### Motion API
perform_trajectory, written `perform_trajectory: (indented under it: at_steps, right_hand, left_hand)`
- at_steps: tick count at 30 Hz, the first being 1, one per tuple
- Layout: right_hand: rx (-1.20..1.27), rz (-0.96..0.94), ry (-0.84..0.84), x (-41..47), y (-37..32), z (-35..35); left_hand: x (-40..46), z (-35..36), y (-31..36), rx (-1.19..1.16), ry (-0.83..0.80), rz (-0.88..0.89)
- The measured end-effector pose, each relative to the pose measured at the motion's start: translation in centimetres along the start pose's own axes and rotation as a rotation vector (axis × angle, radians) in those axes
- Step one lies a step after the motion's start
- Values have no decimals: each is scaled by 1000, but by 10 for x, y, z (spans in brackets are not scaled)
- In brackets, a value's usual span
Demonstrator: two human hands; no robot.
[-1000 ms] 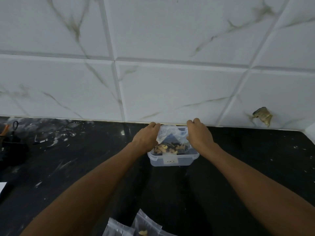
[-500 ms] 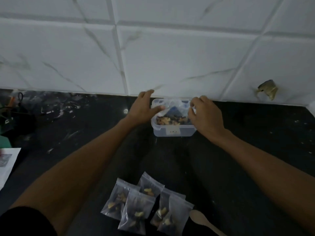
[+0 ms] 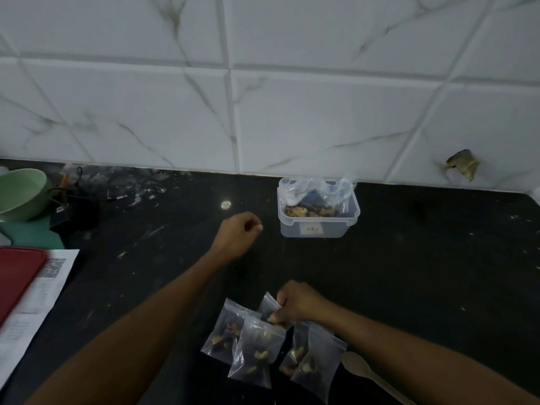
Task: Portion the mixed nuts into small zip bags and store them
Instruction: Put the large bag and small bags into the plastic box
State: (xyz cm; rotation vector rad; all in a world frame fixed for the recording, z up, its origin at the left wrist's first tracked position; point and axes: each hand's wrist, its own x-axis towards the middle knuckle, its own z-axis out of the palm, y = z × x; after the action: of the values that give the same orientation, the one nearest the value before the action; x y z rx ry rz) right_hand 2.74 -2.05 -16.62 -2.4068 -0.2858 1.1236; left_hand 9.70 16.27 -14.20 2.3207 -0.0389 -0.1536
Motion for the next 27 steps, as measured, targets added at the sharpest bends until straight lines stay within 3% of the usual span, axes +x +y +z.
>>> perform_trajectory:
  at_steps: [8, 14, 18, 27]
  right_hand:
    - [290, -17, -83, -27, -6, -28]
    - [450, -54, -11, -62, -9, -74]
    - [566, -69, 229, -80, -3, -125]
    - [640, 98, 775, -63, 9, -227]
  left_hand:
    - [25, -3, 44, -123, 46, -34]
    - [60, 2, 61, -189, 36, -184]
    - [66, 6, 58, -204, 8, -221]
    - [62, 10, 67, -253, 2, -206]
